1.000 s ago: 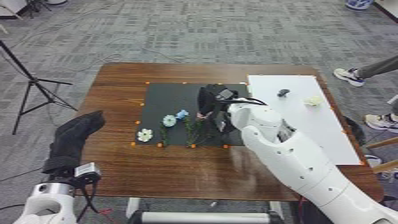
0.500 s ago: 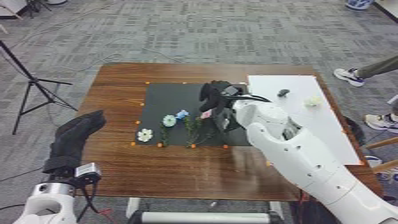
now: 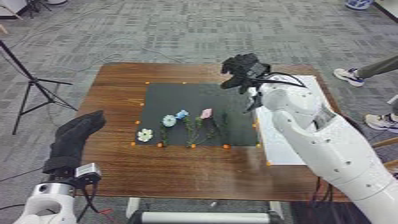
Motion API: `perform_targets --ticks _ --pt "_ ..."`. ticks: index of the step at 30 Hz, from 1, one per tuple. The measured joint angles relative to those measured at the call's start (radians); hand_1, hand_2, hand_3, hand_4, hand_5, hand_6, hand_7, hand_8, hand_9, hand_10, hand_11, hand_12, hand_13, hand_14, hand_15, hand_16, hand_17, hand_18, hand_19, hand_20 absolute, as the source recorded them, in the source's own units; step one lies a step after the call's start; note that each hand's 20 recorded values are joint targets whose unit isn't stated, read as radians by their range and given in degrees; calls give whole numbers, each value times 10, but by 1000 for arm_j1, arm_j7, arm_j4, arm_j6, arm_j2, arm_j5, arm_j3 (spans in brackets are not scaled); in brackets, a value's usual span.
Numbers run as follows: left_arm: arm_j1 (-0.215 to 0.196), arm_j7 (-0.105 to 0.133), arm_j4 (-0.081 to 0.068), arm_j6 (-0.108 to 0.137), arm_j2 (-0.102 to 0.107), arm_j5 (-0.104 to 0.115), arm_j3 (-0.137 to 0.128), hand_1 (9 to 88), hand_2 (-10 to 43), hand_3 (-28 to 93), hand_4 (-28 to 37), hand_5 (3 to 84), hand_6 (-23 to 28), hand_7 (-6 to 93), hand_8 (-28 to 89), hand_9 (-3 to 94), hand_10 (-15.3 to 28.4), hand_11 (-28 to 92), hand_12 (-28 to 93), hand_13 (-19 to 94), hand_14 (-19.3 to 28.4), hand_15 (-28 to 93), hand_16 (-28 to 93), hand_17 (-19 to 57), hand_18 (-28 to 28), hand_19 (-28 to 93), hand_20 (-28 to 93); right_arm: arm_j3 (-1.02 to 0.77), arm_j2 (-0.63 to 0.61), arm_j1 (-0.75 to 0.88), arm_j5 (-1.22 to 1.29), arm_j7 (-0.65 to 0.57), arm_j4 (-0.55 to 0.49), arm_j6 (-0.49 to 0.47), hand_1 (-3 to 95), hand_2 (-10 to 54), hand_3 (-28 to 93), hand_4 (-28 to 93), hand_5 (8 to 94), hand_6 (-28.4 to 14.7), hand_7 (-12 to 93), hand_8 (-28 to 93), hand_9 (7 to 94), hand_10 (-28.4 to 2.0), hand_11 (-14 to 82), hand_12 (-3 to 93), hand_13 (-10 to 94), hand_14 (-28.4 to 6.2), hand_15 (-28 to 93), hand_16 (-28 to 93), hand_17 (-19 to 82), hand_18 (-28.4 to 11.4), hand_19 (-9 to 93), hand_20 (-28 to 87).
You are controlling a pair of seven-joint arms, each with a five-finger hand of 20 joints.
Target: Arrange flowers
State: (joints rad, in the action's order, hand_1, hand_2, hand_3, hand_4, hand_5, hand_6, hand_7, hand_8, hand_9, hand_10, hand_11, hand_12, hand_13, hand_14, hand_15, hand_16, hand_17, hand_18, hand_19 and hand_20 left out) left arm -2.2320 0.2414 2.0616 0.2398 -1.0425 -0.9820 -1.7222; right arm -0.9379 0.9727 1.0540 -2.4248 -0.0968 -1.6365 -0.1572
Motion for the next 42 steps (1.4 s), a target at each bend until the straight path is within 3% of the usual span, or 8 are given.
perform_targets --ticks 5,13,20,25,34,37,42 --pt "-6 1 2 0 -1 0 -1 273 -8 702 -190 488 -6 191 -79 455 124 192 137 355 168 177 17 3 121 50 150 -82 -79 15 -74 12 28 -15 268 -95 754 -254 522 -16 206 -95 569 -131 141 185 561 -137 549 305 221 -231 635 487" --pt "-12 3 3 0 -1 -1 -2 275 -8 701 -189 489 -12 193 -79 455 123 192 137 355 168 179 18 2 122 50 150 -215 -127 55 -147 65 98 -160 243 -95 767 -280 465 -22 185 -87 511 -123 129 191 533 -153 569 312 203 -241 636 499" --pt "-13 2 4 0 -2 -2 -1 274 -9 701 -188 491 -13 193 -80 455 123 193 137 355 168 177 18 3 122 50 150 -281 -126 91 -375 157 136 -185 232 -95 773 -282 453 -28 172 -86 489 -118 113 186 526 -156 568 310 197 -241 632 502" --pt "-19 2 7 -1 -3 -2 -2 274 -10 701 -188 491 -13 193 -80 456 123 193 137 355 167 177 18 3 121 50 150 -333 -121 127 -407 171 161 -238 230 -95 775 -282 454 -30 166 -82 486 -117 110 186 527 -156 570 306 196 -241 630 504" --pt "-29 3 10 -1 -9 -3 -1 275 -9 699 -188 492 -13 190 -80 456 124 193 137 354 168 176 19 2 122 49 150 -386 -113 187 -467 183 218 -239 234 -95 776 -283 460 -33 165 -81 489 -116 108 183 532 -155 575 304 198 -240 631 505" --pt "-29 4 10 -2 -11 -3 0 275 -9 699 -187 492 -13 191 -79 456 123 193 137 355 168 176 18 2 122 49 150 -401 -105 194 -474 183 241 -235 265 -95 776 -282 474 -26 177 -84 514 -111 120 183 551 -142 581 305 208 -234 635 505" --pt "-29 4 10 -5 -12 -3 3 274 -10 699 -186 492 -12 191 -79 455 123 192 137 355 168 176 18 2 122 48 150 -426 -96 210 -462 163 268 -180 422 -95 770 -278 588 35 247 -140 644 -81 147 156 654 -103 576 314 260 -217 659 503"
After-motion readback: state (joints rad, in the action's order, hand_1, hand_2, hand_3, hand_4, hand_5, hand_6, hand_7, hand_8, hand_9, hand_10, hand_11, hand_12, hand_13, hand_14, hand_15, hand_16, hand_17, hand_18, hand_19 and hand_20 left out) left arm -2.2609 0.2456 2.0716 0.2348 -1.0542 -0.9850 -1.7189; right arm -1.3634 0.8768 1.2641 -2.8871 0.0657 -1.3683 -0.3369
